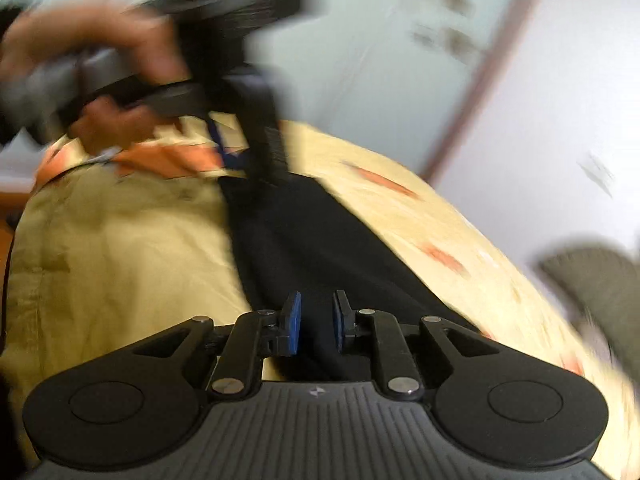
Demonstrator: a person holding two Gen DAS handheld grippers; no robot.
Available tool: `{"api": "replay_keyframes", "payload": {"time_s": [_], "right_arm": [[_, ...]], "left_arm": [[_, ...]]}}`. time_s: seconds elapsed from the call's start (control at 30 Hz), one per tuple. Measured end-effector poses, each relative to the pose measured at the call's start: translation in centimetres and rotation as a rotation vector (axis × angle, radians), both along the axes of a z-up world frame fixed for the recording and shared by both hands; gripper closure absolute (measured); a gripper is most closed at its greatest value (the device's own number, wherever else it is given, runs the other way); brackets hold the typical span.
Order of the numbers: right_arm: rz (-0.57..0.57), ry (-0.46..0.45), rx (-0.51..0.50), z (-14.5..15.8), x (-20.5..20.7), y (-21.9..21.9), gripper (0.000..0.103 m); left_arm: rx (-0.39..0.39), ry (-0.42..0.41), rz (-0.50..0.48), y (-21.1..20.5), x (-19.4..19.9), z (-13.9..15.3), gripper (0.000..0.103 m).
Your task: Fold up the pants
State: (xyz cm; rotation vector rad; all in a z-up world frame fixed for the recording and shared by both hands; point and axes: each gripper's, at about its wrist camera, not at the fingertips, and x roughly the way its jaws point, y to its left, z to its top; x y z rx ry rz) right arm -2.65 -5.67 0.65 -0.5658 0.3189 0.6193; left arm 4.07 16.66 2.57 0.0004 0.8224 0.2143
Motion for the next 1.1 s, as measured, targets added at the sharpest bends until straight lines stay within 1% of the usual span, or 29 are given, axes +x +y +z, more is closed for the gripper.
{"api": "replay_keyframes", "payload": {"time_s": [0.03, 0.07, 0.1, 0.13, 0.17, 0.2, 0.23, 0.3, 0.33, 0.37, 0.4, 0.47, 0.53, 0.6, 0.63, 0.7, 0.8, 0.83, 0.87, 0.9, 0.93, 0.97, 1.0, 1.03, 1.07, 1.1], "right_arm": [[-0.083, 0.024, 0.047, 0.5, 0.2, -2.4, 0.087], [-0.157, 0.046, 0.085, 0.8, 0.2, -4.5, 0.087], [-0.248, 0.064, 0.128, 0.9, 0.3, -7.0, 0.087], [-0.326, 0.067, 0.151, 1.0, 0.4, -9.0, 0.087], [-0.392, 0.072, 0.145, 0.9, 0.6, -10.9, 0.087], [-0.428, 0.087, 0.103, 0.7, 0.9, -12.0, 0.087], [-0.453, 0.094, 0.028, 0.5, 1.2, -12.8, 0.087], [-0.443, 0.072, -0.103, 0.0, 1.3, -13.1, 0.087], [-0.422, 0.061, -0.150, -0.2, 1.4, -13.0, 0.086], [-0.399, 0.053, -0.181, -0.5, 1.5, -12.9, 0.082], [-0.380, 0.056, -0.205, -0.9, 1.7, -12.6, 0.079], [-0.335, 0.079, -0.266, -2.2, 1.7, -11.2, 0.063], [-0.299, 0.025, -0.321, -2.9, 1.1, -10.4, 0.059], [-0.291, -0.011, -0.352, -3.8, 0.7, -9.7, 0.059], [-0.291, -0.020, -0.344, -4.3, 1.0, -9.7, 0.059], [-0.289, -0.031, -0.327, -4.7, 1.8, -9.5, 0.059], [-0.276, -0.080, -0.357, -5.4, 2.5, -9.0, 0.062], [-0.269, -0.081, -0.362, -5.5, 2.7, -8.8, 0.080], [-0.265, -0.063, -0.354, -5.5, 2.9, -8.7, 0.094], [-0.268, -0.061, -0.342, -5.4, 2.8, -8.7, 0.094], [-0.270, -0.073, -0.340, -5.4, 2.5, -8.7, 0.097], [-0.270, -0.077, -0.337, -5.2, 2.0, -8.7, 0.098], [-0.270, -0.078, -0.323, -5.0, 1.6, -8.8, 0.098], [-0.272, -0.080, -0.306, -4.6, 1.2, -9.0, 0.098], [-0.274, -0.076, -0.287, -4.2, 0.7, -9.2, 0.099], [-0.273, -0.062, -0.279, -3.9, 0.4, -9.3, 0.099]], "left_arm": [[0.056, -0.041, -0.012, -0.8, -0.5, 0.6, 0.023], [0.129, -0.092, -0.034, -2.1, -1.3, 1.3, 0.020], [0.177, -0.129, -0.062, -3.2, -1.8, 1.8, 0.018], [0.218, -0.166, -0.128, -4.7, -2.4, 2.2, 0.017], [0.229, -0.177, -0.206, -5.9, -2.6, 2.4, 0.014], [0.225, -0.167, -0.316, -7.5, -2.7, 2.4, 0.013], [0.212, -0.145, -0.452, -9.3, -2.9, 2.2, 0.013], [0.210, -0.129, -0.630, -12.4, -3.6, 1.6, 0.013], [0.227, -0.135, -0.727, -14.1, -4.1, 1.2, 0.013], [0.251, -0.152, -0.799, -15.3, -4.6, 0.6, 0.013], [0.286, -0.161, -0.849, -16.4, -5.0, -0.1, 0.013], [0.360, -0.158, -0.919, -17.9, -5.4, -1.5, 0.015], [0.394, -0.141, -0.961, -18.3, -5.5, -2.5, 0.018], [0.400, -0.113, -0.992, -18.1, -5.4, -3.5, 0.025], [0.401, -0.103, -0.996, -18.1, -5.3, -3.8, 0.028], [0.410, -0.082, -1.004, -18.1, -5.1, -4.4, 0.036], [0.416, -0.097, -1.039, -18.4, -4.7, -4.8, 0.040], [0.424, -0.110, -1.055, -18.4, -4.9, -4.9, 0.042], [0.425, -0.120, -1.068, -18.5, -5.0, -4.9, 0.047], [0.422, -0.124, -1.078, -18.6, -4.8, -5.0, 0.057], [0.417, -0.118, -1.082, -18.6, -4.7, -5.2, 0.064], [0.393, -0.104, -1.090, -18.6, -4.6, -5.2, 0.075], [0.369, -0.097, -1.095, -18.5, -4.4, -5.2, 0.083], [0.344, -0.091, -1.098, -18.4, -4.4, -5.2, 0.087], [0.327, -0.088, -1.100, -18.3, -4.5, -5.0, 0.095], [0.312, -0.084, -1.102, -18.2, -4.4, -4.9, 0.098]]}}
